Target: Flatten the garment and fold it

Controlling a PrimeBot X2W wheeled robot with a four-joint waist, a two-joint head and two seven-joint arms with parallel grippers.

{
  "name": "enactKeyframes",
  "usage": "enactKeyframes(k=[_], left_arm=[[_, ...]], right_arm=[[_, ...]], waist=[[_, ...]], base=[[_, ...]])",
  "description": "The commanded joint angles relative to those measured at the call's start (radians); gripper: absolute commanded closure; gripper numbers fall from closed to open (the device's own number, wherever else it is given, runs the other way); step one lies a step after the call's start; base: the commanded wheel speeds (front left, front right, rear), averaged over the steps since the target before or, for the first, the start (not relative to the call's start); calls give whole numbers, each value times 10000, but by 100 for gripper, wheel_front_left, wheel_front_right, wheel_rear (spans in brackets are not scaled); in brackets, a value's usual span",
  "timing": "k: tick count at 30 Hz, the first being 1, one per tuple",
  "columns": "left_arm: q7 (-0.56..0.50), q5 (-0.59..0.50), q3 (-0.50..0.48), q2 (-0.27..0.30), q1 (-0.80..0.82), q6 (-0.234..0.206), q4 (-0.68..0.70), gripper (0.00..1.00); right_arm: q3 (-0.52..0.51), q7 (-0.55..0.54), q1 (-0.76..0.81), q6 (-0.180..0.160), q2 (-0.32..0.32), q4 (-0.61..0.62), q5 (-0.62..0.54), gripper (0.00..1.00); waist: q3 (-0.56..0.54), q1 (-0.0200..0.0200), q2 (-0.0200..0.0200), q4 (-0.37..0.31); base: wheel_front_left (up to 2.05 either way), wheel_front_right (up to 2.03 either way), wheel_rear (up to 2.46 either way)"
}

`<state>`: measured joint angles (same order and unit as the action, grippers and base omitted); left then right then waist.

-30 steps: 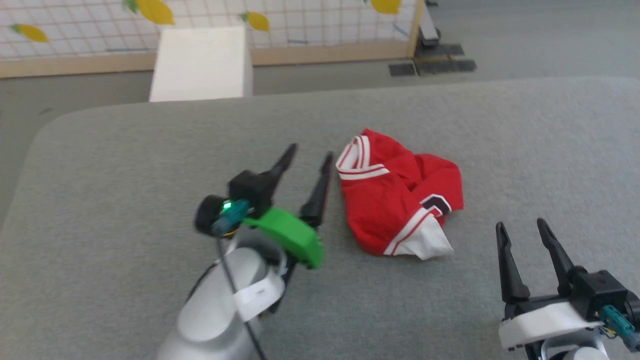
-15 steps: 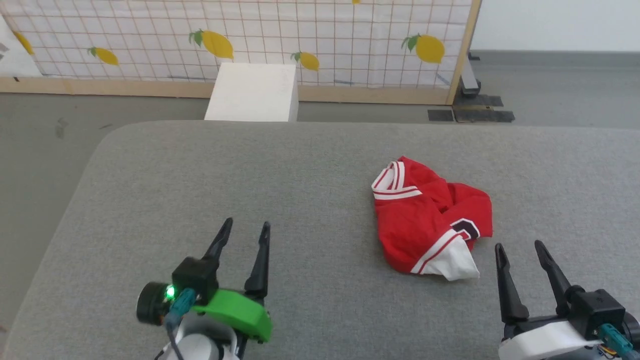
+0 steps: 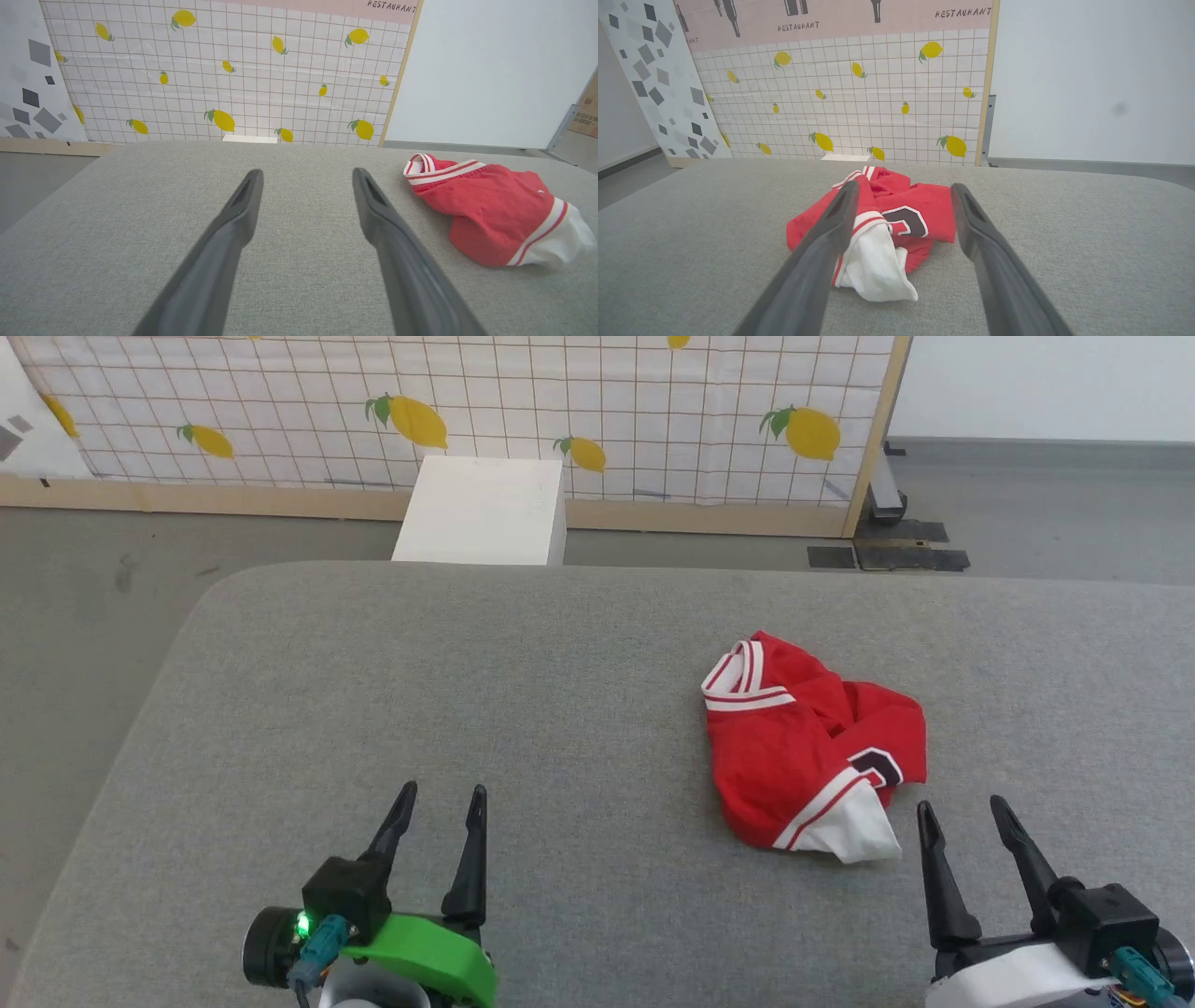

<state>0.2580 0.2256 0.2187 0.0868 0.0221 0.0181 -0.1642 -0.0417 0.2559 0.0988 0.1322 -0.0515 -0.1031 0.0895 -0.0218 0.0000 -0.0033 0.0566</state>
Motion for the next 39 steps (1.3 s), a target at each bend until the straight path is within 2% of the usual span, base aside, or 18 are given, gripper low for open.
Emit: enactKeyframes(k=[1,5,7,14,21,25,30,31,32,33,39], left_arm=[[37,-94,-54,-64,-115,91,-39,0],[37,-179,-81,-162,-66,232,-137,0],[37,-195,-104,-204,-25,279,-150,0],[37,-271,-195,-290,173,404,-229,0],[38,-236,-172,-342,501,461,-252,0],[38,-175,-133,-355,687,462,-412,0],[38,-141,-87,-361,836,461,-518,0],[38,-110,-74,-362,851,449,-523,0],[38,-89,-64,-362,858,437,-525,0],[38,-67,-56,-362,860,419,-527,0],[38,47,-3,-364,786,319,-579,0]], right_arm=[[18,59,136,-15,12,-93,86,0],[216,-100,125,-15,13,-648,533,0],[449,-718,-9,-15,-45,-777,693,0],[1456,-4528,-950,-15,-1367,-660,1775,0],[1692,-7004,-1985,-15,-2137,-647,2067,0],[2208,-7788,-2427,-15,-2449,-747,2374,0],[2772,-8116,-2779,-15,-2755,-1074,2447,0],[2872,-8135,-2811,-15,-2772,-1150,2495,25],[2953,-8124,-2837,-15,-2794,-1187,2525,79],[3047,-8093,-2855,-15,-2821,-1225,2557,100],[3577,-8262,-2611,-15,-3116,-1129,2738,100]], waist=[[9,0,33,25],[100,0,33,139],[201,0,33,219],[667,0,33,594],[1264,0,33,1148],[1556,0,33,1431],[1722,0,33,1637],[1735,0,33,1657],[1738,0,33,1666],[1732,0,33,1663],[1449,0,33,1405]], base=[[0,0,0],[0,0,0],[0,0,0],[0,0,0],[0,0,0],[0,0,0],[0,0,0],[0,0,0],[0,0,0],[0,0,0],[0,0,0]])
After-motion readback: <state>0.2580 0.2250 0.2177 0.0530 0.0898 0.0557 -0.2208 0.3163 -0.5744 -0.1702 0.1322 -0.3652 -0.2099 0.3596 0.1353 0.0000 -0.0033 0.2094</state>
